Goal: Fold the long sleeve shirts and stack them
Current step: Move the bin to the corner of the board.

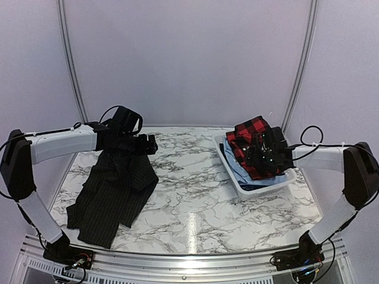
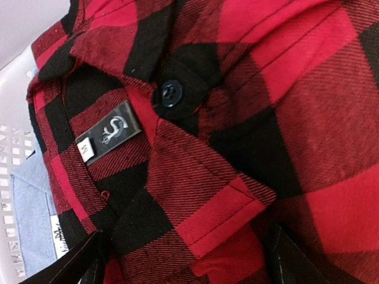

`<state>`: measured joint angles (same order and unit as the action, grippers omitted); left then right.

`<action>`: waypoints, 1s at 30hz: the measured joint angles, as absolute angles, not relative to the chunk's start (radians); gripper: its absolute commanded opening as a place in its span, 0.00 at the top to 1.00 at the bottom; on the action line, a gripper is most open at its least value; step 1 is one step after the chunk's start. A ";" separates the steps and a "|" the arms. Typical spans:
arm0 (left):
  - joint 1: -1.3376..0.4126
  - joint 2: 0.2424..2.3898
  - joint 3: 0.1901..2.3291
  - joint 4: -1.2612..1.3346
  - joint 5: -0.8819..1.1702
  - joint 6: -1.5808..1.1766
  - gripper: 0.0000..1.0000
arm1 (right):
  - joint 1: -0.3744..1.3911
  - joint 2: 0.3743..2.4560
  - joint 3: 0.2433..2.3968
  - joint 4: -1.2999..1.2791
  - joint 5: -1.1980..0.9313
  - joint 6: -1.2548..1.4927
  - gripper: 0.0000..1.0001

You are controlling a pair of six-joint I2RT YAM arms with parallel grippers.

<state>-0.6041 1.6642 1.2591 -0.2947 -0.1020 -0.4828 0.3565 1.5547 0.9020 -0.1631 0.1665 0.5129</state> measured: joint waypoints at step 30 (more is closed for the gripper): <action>-0.619 1.519 1.152 -0.280 -0.122 -0.517 0.01 | 0.705 1.908 1.241 -0.250 0.105 0.442 0.07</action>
<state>-0.6193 1.5192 1.1522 -0.2798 -0.1219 -0.5175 0.7048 1.9083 1.2411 -0.2504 0.1047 0.4423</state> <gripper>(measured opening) 0.989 0.929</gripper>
